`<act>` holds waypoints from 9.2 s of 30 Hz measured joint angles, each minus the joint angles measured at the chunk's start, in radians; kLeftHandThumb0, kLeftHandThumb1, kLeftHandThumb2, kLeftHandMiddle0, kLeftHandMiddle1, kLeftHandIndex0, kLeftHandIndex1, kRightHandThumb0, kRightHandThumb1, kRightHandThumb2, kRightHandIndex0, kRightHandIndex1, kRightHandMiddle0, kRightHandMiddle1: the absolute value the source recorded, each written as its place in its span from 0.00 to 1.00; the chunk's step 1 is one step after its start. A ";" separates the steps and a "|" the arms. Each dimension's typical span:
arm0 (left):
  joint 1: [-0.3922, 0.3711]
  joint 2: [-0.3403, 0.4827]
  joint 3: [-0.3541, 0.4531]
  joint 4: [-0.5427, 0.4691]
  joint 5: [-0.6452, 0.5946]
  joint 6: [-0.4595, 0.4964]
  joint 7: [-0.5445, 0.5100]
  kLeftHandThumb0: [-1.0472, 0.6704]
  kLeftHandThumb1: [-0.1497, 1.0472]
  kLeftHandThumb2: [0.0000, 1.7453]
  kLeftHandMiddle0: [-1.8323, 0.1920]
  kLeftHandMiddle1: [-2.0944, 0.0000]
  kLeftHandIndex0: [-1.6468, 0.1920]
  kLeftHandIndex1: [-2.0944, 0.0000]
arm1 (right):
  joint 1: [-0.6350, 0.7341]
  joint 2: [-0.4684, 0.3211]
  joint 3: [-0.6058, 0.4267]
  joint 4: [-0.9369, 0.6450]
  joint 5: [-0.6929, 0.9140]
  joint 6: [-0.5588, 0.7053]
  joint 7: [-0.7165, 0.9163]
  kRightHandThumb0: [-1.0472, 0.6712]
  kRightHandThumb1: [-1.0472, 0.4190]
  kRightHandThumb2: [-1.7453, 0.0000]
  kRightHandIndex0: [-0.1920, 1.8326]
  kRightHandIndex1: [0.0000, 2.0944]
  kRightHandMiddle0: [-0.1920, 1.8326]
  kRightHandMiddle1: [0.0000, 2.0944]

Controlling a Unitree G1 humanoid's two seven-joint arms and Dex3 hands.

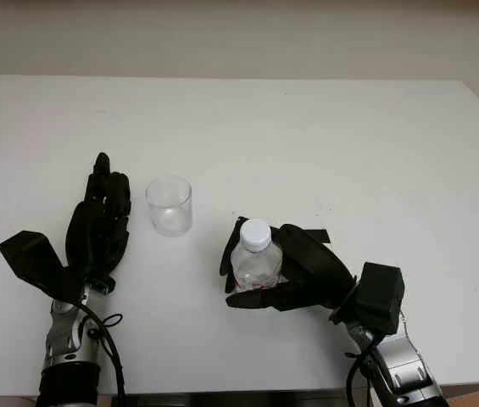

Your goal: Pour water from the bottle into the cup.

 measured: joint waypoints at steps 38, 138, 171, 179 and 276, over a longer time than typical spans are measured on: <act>-0.003 -0.017 -0.008 -0.010 0.008 -0.020 0.006 0.21 1.00 0.24 0.98 0.98 0.99 0.98 | -0.997 0.030 0.141 1.212 -0.667 -0.199 -0.855 0.37 0.00 0.87 0.75 1.00 0.55 1.00; -0.050 -0.048 -0.010 0.062 0.008 -0.079 0.003 0.21 1.00 0.26 0.99 0.97 1.00 0.98 | -0.604 0.069 -0.250 0.696 0.033 0.009 -0.446 0.38 0.00 0.79 0.76 1.00 0.54 1.00; -0.013 -0.036 -0.009 0.008 0.005 -0.010 -0.005 0.22 1.00 0.27 1.00 0.98 1.00 0.98 | -0.346 0.037 -0.296 0.112 0.140 0.538 -0.374 0.37 0.00 0.77 0.90 1.00 0.71 1.00; -0.008 -0.032 -0.006 -0.005 -0.002 0.007 -0.006 0.21 1.00 0.26 1.00 0.98 1.00 0.98 | -0.311 0.038 -0.292 0.116 0.134 0.529 -0.347 0.37 0.00 0.77 0.90 1.00 0.72 1.00; 0.028 0.007 0.003 -0.026 -0.001 0.043 -0.015 0.21 1.00 0.25 0.98 0.97 0.98 0.97 | -0.077 0.043 -0.298 0.358 0.039 -0.082 -0.286 0.03 0.09 0.97 0.00 0.00 0.00 0.00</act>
